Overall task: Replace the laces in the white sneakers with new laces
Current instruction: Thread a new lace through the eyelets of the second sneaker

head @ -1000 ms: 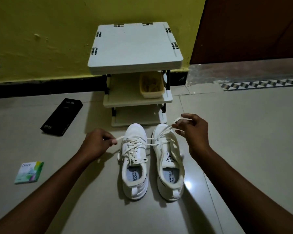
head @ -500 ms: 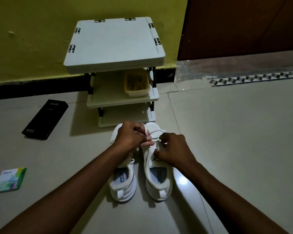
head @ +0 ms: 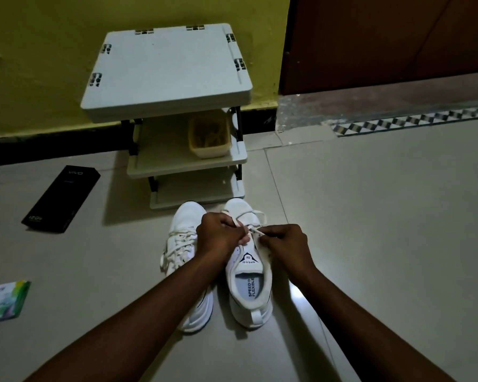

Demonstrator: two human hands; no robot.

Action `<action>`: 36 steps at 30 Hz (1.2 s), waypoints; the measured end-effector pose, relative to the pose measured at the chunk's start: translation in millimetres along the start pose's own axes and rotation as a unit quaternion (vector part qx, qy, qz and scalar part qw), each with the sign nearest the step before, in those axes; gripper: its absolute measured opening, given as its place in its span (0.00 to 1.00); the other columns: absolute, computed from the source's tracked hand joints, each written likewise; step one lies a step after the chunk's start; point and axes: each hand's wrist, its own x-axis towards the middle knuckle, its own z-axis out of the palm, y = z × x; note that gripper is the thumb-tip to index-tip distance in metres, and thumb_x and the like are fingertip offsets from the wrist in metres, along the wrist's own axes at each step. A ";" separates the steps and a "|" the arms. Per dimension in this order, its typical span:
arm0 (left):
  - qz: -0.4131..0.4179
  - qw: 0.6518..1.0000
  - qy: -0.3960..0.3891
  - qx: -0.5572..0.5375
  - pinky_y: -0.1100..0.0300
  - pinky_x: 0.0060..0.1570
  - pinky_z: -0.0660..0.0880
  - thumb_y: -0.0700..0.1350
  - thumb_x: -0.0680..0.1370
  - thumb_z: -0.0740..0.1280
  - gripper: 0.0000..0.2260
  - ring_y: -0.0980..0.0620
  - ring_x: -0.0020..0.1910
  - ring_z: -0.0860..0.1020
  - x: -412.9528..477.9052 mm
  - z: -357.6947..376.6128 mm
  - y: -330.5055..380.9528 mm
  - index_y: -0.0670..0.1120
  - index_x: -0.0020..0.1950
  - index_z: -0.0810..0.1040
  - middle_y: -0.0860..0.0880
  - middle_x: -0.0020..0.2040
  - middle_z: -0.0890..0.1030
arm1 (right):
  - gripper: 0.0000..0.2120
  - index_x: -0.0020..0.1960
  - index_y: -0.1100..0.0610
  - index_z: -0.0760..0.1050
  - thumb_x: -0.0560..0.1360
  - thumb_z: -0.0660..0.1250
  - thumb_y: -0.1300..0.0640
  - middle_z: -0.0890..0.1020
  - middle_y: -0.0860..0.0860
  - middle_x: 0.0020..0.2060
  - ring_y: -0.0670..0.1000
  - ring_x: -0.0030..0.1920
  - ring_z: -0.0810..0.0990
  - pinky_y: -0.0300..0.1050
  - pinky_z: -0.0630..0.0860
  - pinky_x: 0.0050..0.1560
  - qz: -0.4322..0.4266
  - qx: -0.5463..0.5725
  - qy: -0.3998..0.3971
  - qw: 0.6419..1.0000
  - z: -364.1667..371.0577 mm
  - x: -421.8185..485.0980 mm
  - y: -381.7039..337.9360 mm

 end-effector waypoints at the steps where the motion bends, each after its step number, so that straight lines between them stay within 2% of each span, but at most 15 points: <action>1: -0.008 1.000 0.002 -0.011 0.51 0.41 0.84 0.34 0.68 0.78 0.07 0.47 0.33 0.86 0.6 1.1 -1.5 0.38 0.37 0.81 0.43 0.33 0.85 | 0.11 0.48 0.47 0.87 0.71 0.73 0.60 0.87 0.42 0.41 0.40 0.44 0.84 0.40 0.80 0.48 0.004 0.012 -0.002 1.000 -0.6 -0.1 0.4; 5: -0.017 0.998 0.028 -0.046 0.65 0.28 0.76 0.34 0.70 0.79 0.07 0.51 0.28 0.84 -3.0 6.4 -1.1 0.35 0.40 0.82 0.41 0.35 0.85 | 0.11 0.48 0.49 0.88 0.71 0.72 0.61 0.87 0.44 0.38 0.41 0.38 0.84 0.39 0.78 0.41 0.014 0.043 -0.009 0.999 -1.2 -0.4 3.7; 9: 0.005 0.998 0.053 -0.025 0.67 0.28 0.75 0.35 0.71 0.79 0.07 0.53 0.26 0.83 -6.4 11.0 -0.9 0.35 0.39 0.82 0.43 0.34 0.85 | 0.10 0.46 0.48 0.88 0.72 0.72 0.61 0.87 0.44 0.36 0.42 0.36 0.83 0.38 0.77 0.38 0.013 0.059 -0.010 0.998 -1.6 0.0 5.2; 12: 0.025 0.998 0.050 0.004 0.65 0.33 0.77 0.37 0.71 0.78 0.07 0.52 0.29 0.84 -6.1 11.2 -2.4 0.38 0.37 0.82 0.45 0.32 0.85 | 0.10 0.46 0.48 0.88 0.72 0.72 0.61 0.87 0.45 0.36 0.42 0.36 0.83 0.37 0.77 0.38 0.015 0.069 -0.018 0.997 -2.2 1.4 6.4; 15: 0.064 0.996 0.032 0.045 0.58 0.41 0.82 0.37 0.72 0.76 0.07 0.52 0.30 0.84 -6.3 10.7 -5.4 0.41 0.35 0.82 0.47 0.29 0.84 | 0.10 0.45 0.48 0.88 0.72 0.72 0.61 0.87 0.46 0.36 0.44 0.35 0.82 0.37 0.76 0.36 0.016 0.073 -0.022 0.997 -2.2 2.2 7.7; 18: 0.088 0.993 0.018 0.076 0.57 0.39 0.82 0.37 0.72 0.76 0.07 0.54 0.29 0.83 -6.5 9.8 -7.8 0.41 0.35 0.81 0.48 0.28 0.83 | 0.09 0.46 0.50 0.88 0.71 0.72 0.61 0.87 0.47 0.37 0.44 0.35 0.83 0.36 0.74 0.33 0.023 0.080 -0.018 0.996 -1.0 4.0 10.0; 21: 0.106 0.990 0.003 0.096 0.51 0.41 0.83 0.38 0.70 0.77 0.08 0.53 0.30 0.84 -1.3 10.1 -11.9 0.44 0.34 0.81 0.50 0.28 0.83 | 0.07 0.46 0.50 0.88 0.71 0.74 0.60 0.87 0.48 0.37 0.45 0.35 0.83 0.35 0.75 0.32 0.019 0.078 -0.020 0.997 -0.1 5.4 11.1; 24: 0.108 0.988 -0.007 0.106 0.48 0.41 0.83 0.39 0.69 0.77 0.07 0.53 0.31 0.84 2.3 10.7 -12.3 0.45 0.35 0.80 0.51 0.27 0.82 | 0.06 0.46 0.50 0.88 0.71 0.75 0.58 0.87 0.48 0.35 0.43 0.32 0.81 0.35 0.74 0.31 0.017 0.076 -0.014 0.997 0.2 6.8 11.6; 27: 0.099 0.992 -0.005 0.082 0.52 0.37 0.82 0.37 0.68 0.80 0.13 0.51 0.29 0.84 1.2 9.7 -7.5 0.46 0.40 0.76 0.47 0.30 0.83 | 0.04 0.47 0.49 0.88 0.72 0.76 0.54 0.87 0.45 0.37 0.40 0.35 0.82 0.37 0.75 0.37 0.002 0.055 -0.016 0.998 2.9 10.3 13.3; 30: 0.085 0.995 0.006 0.051 0.52 0.31 0.80 0.34 0.66 0.79 0.22 0.47 0.28 0.83 2.8 11.3 -8.7 0.52 0.45 0.70 0.42 0.35 0.83 | 0.06 0.48 0.49 0.87 0.71 0.76 0.51 0.87 0.44 0.40 0.42 0.41 0.84 0.39 0.76 0.42 0.003 0.038 -0.025 0.999 4.6 15.4 15.2; 34: 0.103 0.990 0.020 0.094 0.47 0.34 0.79 0.39 0.63 0.74 0.22 0.47 0.32 0.82 2.6 14.2 -11.7 0.57 0.45 0.65 0.49 0.32 0.81 | 0.06 0.49 0.49 0.87 0.72 0.76 0.51 0.87 0.43 0.42 0.41 0.44 0.85 0.39 0.80 0.47 -0.015 0.025 -0.029 0.999 4.2 15.4 14.3; 36: 0.115 0.988 0.013 0.103 0.48 0.35 0.79 0.41 0.63 0.74 0.22 0.48 0.33 0.81 0.9 16.3 -10.6 0.58 0.45 0.65 0.50 0.32 0.80 | 0.07 0.47 0.51 0.87 0.73 0.73 0.50 0.87 0.45 0.39 0.45 0.44 0.85 0.42 0.81 0.47 -0.013 0.013 -0.030 0.999 5.1 15.1 15.4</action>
